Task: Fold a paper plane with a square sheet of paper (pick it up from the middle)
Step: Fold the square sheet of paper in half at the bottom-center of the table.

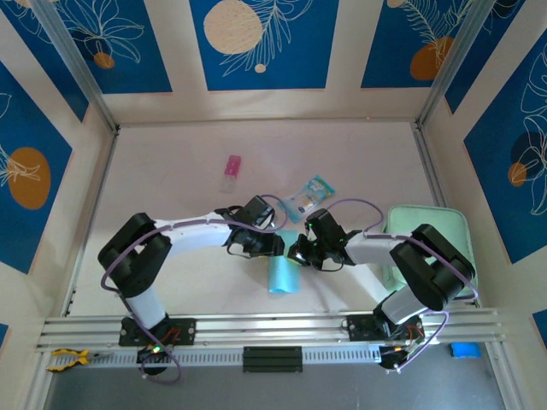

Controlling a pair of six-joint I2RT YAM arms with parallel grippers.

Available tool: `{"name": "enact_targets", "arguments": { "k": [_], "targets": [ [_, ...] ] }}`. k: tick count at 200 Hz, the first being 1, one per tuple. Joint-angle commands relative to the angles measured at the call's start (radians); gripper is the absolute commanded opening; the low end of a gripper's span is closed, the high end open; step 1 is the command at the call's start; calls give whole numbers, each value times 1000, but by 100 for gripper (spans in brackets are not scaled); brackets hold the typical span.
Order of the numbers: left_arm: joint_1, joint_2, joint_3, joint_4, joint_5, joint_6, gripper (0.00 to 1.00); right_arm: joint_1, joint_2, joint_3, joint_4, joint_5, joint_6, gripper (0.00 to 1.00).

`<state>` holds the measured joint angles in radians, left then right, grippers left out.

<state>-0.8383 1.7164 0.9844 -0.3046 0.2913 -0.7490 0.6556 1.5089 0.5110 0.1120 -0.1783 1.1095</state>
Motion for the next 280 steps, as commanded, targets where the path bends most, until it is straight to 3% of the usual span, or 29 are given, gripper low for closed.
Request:
{"name": "enact_targets", "arguments": {
  "k": [1, 46, 76, 158, 226, 280],
  "targets": [
    [-10, -21, 33, -25, 2, 22, 47, 9, -1, -25, -63, 27, 10, 0],
    [-7, -37, 25, -150, -97, -3, 61, 8, -1, -16, -65, 25, 9, 0],
    [-4, -28, 23, -152, -85, -10, 62, 9, -2, -13, -68, 24, 6, 0],
    [-6, 33, 35, -69, 65, 5, 51, 7, 9, -13, -52, 13, 2, 0],
    [-6, 61, 47, -105, 32, -1, 42, 0, 3, 18, -43, -23, -31, 1],
    [-6, 82, 52, -131, -17, -14, 40, -75, -165, 51, -107, -47, -92, 9]
  ]
}}
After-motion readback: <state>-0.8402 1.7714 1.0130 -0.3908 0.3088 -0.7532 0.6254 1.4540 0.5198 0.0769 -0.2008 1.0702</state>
